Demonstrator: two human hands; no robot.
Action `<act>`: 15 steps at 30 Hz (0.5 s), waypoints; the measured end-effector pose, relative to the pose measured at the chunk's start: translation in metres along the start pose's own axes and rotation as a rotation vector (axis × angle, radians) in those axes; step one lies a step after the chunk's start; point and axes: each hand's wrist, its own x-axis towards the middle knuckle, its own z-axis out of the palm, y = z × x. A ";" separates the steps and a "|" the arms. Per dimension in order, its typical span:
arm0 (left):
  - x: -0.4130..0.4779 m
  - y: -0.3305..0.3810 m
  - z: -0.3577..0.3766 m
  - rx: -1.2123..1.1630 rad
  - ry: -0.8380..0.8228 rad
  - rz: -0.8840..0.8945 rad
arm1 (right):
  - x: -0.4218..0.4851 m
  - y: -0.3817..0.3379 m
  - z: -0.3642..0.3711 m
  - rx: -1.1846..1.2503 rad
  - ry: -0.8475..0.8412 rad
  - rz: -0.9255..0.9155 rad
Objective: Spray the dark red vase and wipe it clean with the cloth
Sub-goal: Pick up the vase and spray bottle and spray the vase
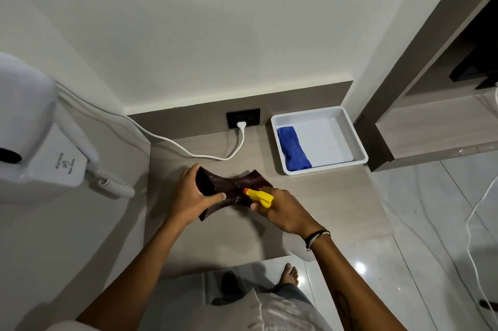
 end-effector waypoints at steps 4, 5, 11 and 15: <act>0.008 -0.005 0.002 -0.173 0.020 -0.178 | 0.004 -0.013 0.003 0.034 -0.008 -0.056; 0.010 -0.006 0.002 -0.198 0.034 -0.196 | 0.005 -0.016 0.005 0.034 -0.013 -0.071; 0.015 -0.007 0.001 -0.278 0.046 -0.274 | 0.012 -0.010 0.012 -0.112 -0.016 -0.024; 0.015 -0.009 -0.002 -0.277 0.039 -0.289 | 0.013 0.010 0.008 -0.255 0.019 0.084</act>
